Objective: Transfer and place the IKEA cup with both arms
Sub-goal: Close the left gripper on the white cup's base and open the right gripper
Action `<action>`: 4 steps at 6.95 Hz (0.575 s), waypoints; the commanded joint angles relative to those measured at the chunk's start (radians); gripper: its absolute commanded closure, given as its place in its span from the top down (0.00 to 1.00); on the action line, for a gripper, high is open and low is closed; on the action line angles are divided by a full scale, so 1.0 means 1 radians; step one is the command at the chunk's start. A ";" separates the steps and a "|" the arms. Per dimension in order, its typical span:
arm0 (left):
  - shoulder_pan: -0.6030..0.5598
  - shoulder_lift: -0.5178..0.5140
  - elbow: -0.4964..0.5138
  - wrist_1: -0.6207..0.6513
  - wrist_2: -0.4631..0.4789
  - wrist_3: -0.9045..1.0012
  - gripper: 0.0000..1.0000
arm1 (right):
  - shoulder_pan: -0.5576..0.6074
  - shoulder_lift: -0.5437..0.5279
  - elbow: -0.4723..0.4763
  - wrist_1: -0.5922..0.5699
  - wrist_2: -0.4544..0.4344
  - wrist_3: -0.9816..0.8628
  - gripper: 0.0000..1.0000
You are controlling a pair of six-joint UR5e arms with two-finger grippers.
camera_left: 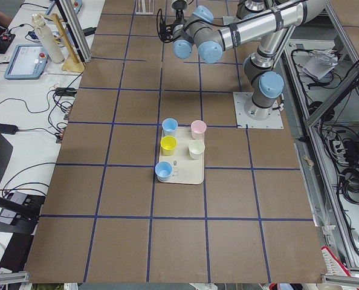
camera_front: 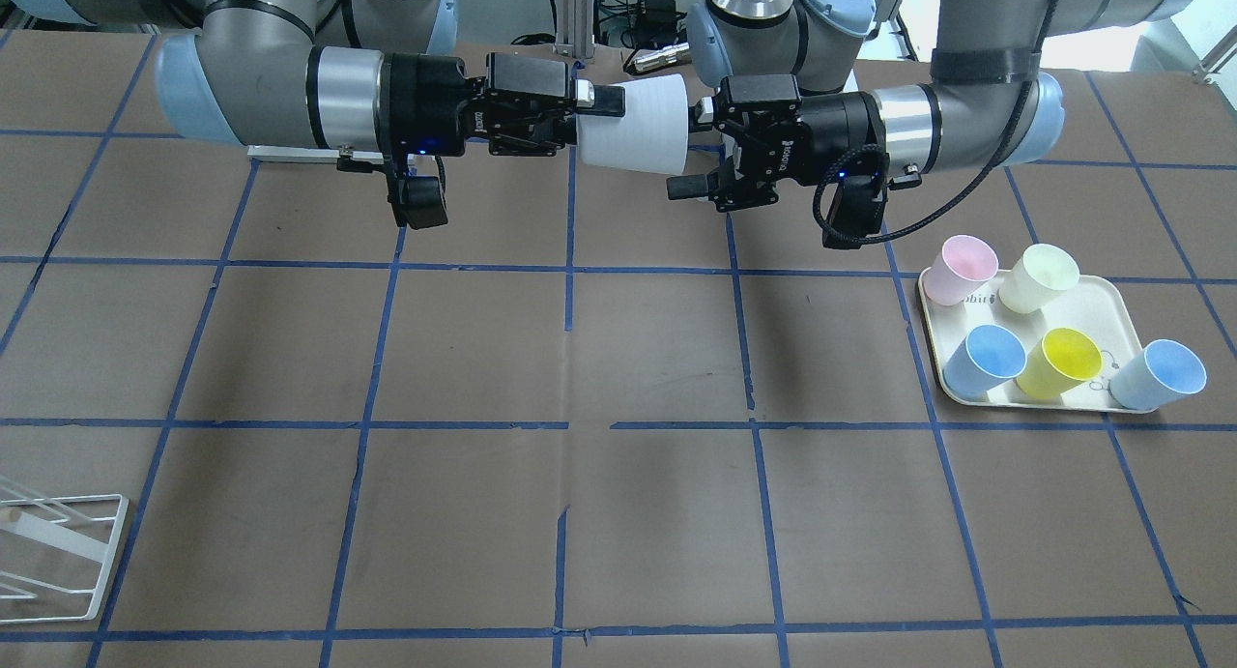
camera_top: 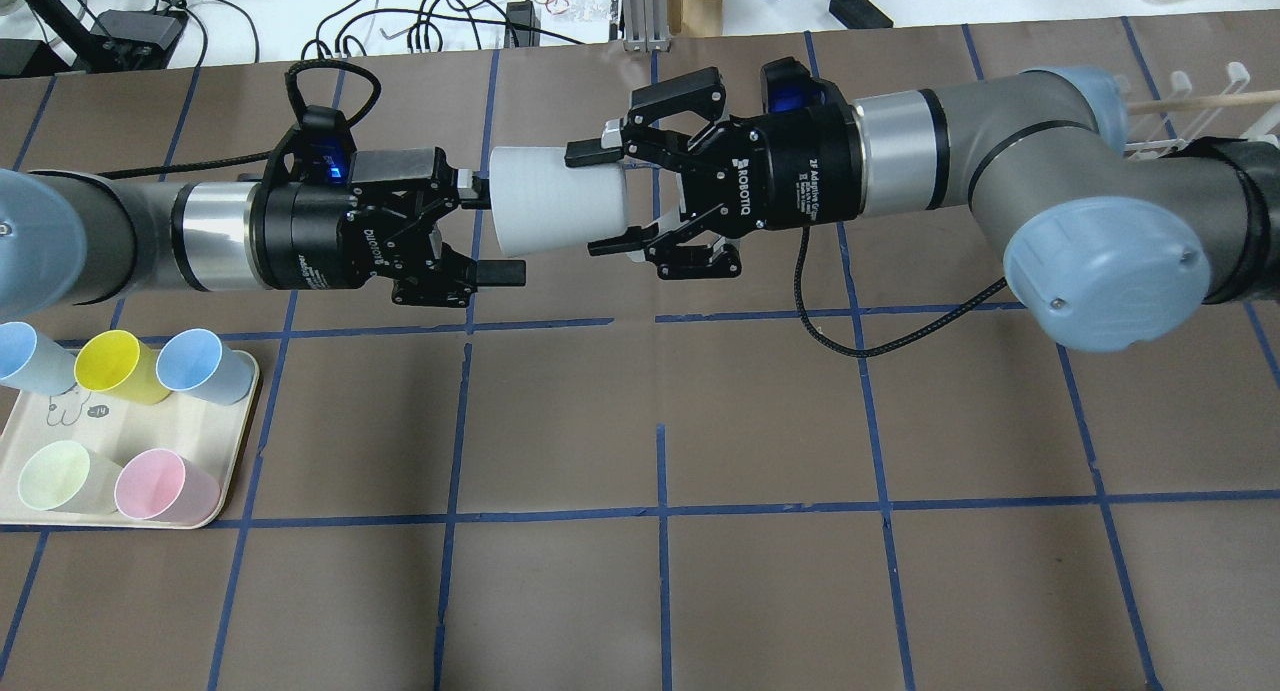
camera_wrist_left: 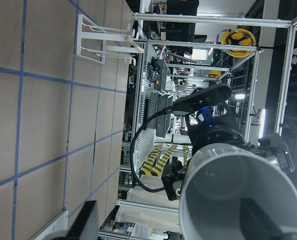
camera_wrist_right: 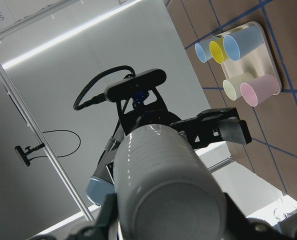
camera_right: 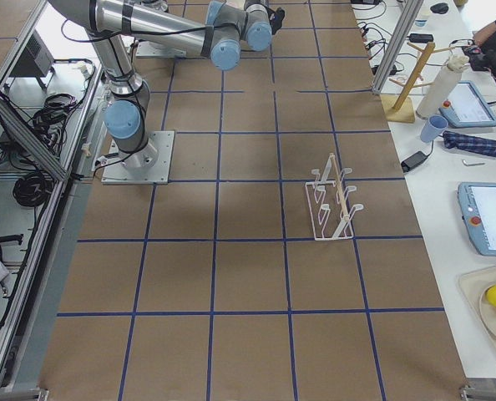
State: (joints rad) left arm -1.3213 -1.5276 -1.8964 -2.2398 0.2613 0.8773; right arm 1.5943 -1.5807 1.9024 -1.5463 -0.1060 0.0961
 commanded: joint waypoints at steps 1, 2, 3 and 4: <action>-0.004 0.018 -0.001 -0.001 -0.001 0.002 0.84 | 0.004 0.004 0.000 0.006 0.000 0.000 0.00; -0.004 0.024 -0.001 -0.001 -0.001 0.003 0.75 | 0.003 0.014 0.000 0.008 0.005 0.000 0.00; -0.003 0.024 -0.003 -0.001 -0.001 0.002 0.70 | 0.001 0.021 0.000 0.008 0.029 0.002 0.00; -0.003 0.026 -0.003 -0.001 -0.001 0.003 0.63 | 0.001 0.022 0.000 0.009 0.035 0.004 0.00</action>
State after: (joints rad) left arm -1.3245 -1.5040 -1.8985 -2.2411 0.2608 0.8796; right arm 1.5961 -1.5629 1.9021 -1.5385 -0.0837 0.0981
